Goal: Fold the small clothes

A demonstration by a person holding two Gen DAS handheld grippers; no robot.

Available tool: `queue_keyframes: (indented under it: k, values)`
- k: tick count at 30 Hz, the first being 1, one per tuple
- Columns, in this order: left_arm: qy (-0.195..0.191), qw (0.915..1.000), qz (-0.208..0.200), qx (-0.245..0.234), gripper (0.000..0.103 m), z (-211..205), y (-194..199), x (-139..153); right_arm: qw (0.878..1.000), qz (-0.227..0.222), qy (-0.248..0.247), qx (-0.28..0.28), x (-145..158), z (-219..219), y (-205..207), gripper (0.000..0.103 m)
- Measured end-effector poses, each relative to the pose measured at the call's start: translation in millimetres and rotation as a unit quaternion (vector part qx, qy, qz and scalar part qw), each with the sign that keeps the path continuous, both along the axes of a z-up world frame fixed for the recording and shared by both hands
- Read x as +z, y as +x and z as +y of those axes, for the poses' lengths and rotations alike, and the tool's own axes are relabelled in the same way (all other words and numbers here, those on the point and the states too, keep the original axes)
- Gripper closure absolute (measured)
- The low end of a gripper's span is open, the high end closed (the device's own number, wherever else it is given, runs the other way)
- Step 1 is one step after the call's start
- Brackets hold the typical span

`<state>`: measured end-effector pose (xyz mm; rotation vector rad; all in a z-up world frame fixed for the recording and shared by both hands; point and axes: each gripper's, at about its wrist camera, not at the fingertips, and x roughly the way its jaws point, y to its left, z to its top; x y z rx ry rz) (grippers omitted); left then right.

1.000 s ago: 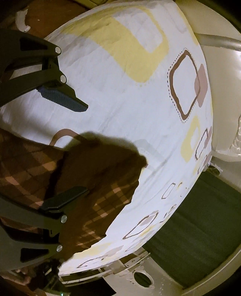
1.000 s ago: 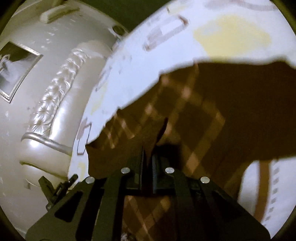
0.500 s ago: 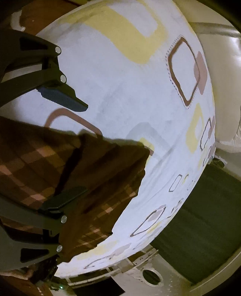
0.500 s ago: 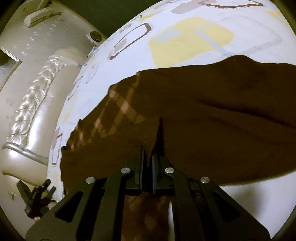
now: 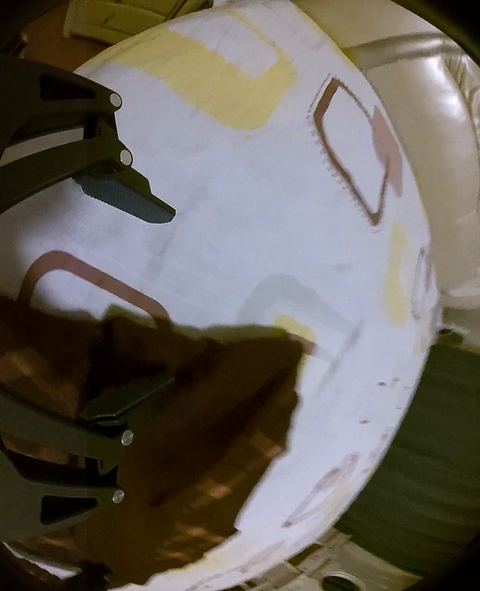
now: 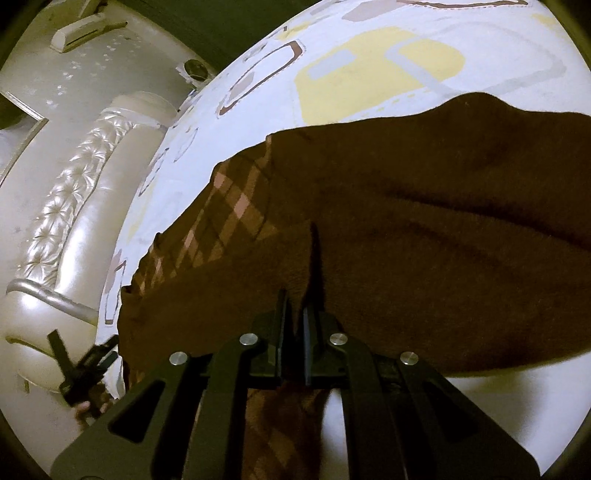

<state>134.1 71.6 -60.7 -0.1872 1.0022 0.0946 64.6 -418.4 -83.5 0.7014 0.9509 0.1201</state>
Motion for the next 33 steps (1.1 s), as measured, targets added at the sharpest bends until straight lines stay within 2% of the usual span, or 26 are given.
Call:
queue_keyframes:
  k: [2,6,18,21,24,26,30,33]
  values:
    - [0.004,0.9998,0.015,-0.009,0.021,1.4,1.5,-10.3,1.000,-0.003,0.008,-0.001,-1.1,-2.2,-0.3,0.097]
    - [0.021,0.9996,0.008,-0.018,0.020,0.5,-0.9,-14.0,1.000,-0.007,0.017,-0.004,-1.3,-4.5,-2.0,0.097]
    - [0.025,0.9994,-0.004,-0.022,0.018,1.2,-3.1,-17.2,1.000,-0.004,0.002,-0.007,4.6,-10.1,-16.9,0.097]
    - [0.020,0.9995,-0.005,-0.022,0.018,2.4,-3.3,-16.7,0.999,-0.003,-0.026,-0.032,17.0,-14.6,-23.2,0.092]
    - [0.020,0.9995,-0.008,-0.022,0.017,1.5,-3.6,-16.9,0.998,-0.035,-0.036,-0.037,42.1,-13.9,-23.9,0.090]
    - [0.019,0.9995,-0.010,-0.021,0.017,0.6,-3.7,-17.2,0.998,-0.053,-0.026,-0.011,56.5,-1.1,-14.1,0.085]
    - [0.015,0.9996,-0.011,-0.022,0.018,1.9,-3.6,-16.8,0.992,-0.067,0.012,0.107,74.3,68.1,33.3,0.076]
    - [0.008,0.9996,-0.014,-0.022,0.018,3.6,-3.9,-16.4,0.973,-0.070,0.016,0.219,78.2,142.0,76.9,0.071]
